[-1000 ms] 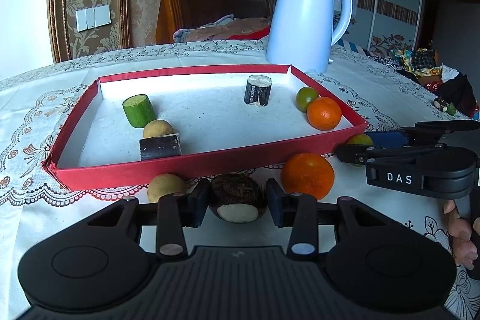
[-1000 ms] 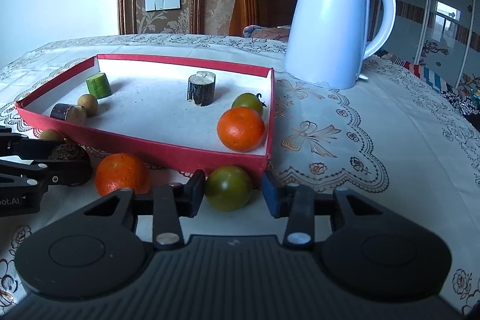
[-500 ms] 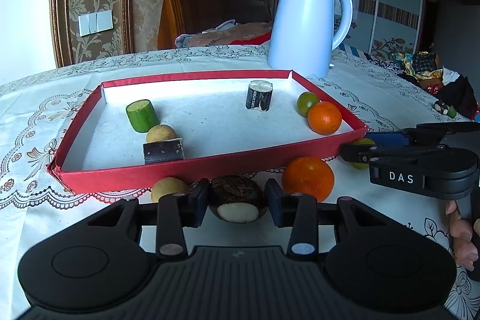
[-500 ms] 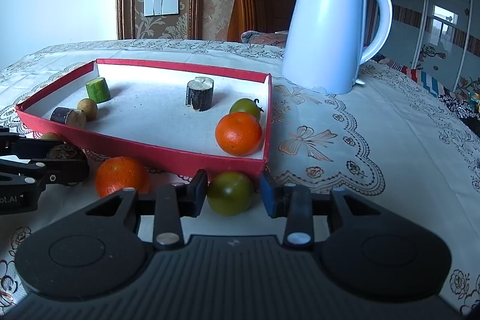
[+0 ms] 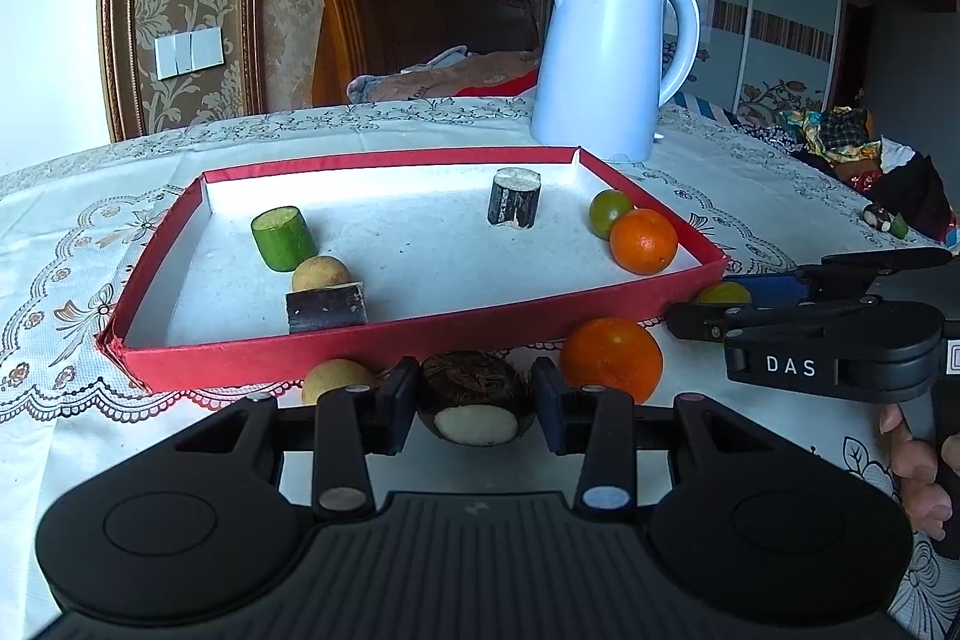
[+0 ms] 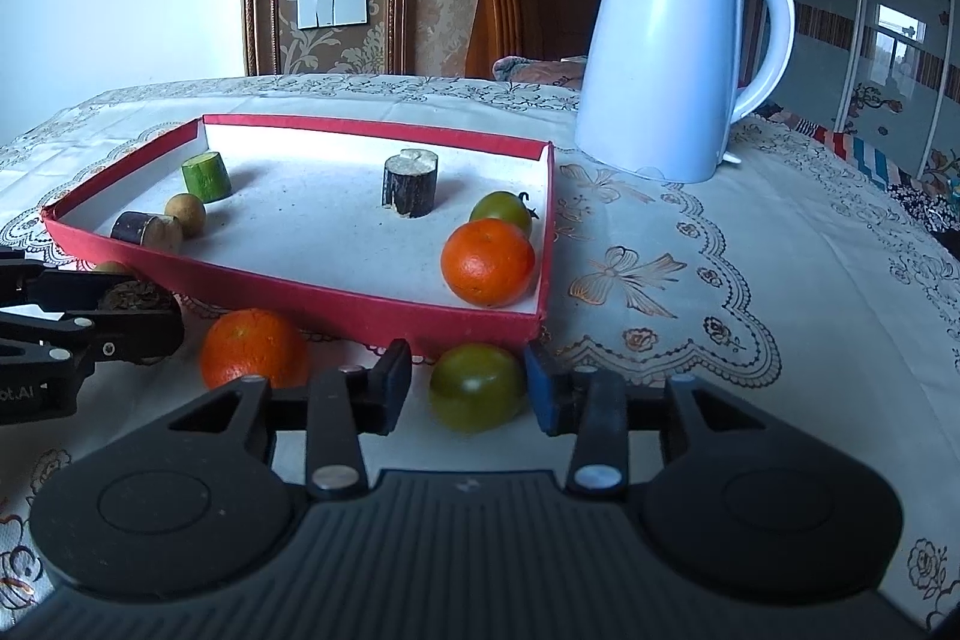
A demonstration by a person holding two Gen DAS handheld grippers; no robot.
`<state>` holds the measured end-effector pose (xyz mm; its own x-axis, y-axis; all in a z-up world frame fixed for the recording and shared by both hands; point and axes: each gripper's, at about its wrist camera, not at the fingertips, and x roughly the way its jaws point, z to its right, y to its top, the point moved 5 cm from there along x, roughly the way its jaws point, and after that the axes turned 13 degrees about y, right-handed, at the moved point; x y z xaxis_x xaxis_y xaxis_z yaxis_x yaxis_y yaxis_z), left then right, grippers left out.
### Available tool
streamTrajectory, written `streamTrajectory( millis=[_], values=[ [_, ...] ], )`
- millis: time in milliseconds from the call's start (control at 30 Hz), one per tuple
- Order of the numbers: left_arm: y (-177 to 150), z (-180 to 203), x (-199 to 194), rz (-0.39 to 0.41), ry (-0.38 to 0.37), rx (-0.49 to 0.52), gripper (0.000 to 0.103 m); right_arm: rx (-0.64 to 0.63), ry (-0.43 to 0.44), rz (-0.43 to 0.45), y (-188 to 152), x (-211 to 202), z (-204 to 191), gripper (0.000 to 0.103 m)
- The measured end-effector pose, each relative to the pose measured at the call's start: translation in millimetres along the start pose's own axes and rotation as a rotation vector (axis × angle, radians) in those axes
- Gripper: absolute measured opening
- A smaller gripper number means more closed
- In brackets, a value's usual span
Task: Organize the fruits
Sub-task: 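Close the left tool on the dark radish while the right tool grips the green tomato, then carry the radish with the left tool into the tray while the right tool carries the tomato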
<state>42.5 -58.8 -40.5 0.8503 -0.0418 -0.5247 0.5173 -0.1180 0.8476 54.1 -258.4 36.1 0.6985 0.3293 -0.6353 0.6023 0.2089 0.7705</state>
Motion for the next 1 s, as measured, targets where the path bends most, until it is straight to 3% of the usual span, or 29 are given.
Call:
streamTrajectory(
  millis=[67,100,267,1000],
  values=[
    [-0.1,0.0,-0.3,0.003,0.001,0.002,0.04,0.005,0.002,-0.015,-0.5,2.7,0.8,0.048],
    [-0.1,-0.1,-0.6,0.005,0.002,0.001,0.04,0.006,-0.001,-0.007,-0.8,1.6,0.9,0.042],
    [0.5,-1.2,-1.3,0.012,0.005,-0.002,0.04,-0.007,-0.01,0.022,-0.2,-3.7,-0.4,0.031],
    [19.6,-15.3,-2.8,0.048,0.025,-0.068,0.04,-0.021,0.003,0.089,14.1,-14.1,-8.2,0.031]
  ],
)
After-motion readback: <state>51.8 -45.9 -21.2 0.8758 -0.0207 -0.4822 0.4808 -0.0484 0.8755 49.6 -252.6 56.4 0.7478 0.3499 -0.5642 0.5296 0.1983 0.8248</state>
